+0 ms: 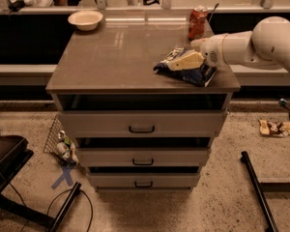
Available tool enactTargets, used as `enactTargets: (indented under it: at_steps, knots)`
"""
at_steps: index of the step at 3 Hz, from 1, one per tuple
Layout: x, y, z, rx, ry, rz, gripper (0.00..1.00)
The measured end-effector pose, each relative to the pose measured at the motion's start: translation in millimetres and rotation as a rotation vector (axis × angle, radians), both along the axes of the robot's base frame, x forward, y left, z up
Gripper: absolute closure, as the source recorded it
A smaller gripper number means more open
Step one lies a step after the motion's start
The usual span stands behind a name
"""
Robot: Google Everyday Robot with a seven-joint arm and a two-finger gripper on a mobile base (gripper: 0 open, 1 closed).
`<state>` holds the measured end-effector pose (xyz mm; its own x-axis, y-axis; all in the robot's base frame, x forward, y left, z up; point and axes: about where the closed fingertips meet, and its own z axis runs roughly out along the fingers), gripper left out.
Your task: Move blue chip bag near paper bowl
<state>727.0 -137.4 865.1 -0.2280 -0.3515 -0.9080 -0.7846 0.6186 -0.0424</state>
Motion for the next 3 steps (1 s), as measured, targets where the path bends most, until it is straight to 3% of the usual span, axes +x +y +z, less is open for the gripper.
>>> enactTargets:
  at_steps: [1,2,3]
  knots:
    - [1.6,-0.1,3.1,-0.002,-0.006,0.001,0.45]
    - [2.0,4.1,1.1,-0.001,-0.003,0.007,0.76]
    - [2.2,6.7,0.1,0.0,-0.001,0.011,0.98]
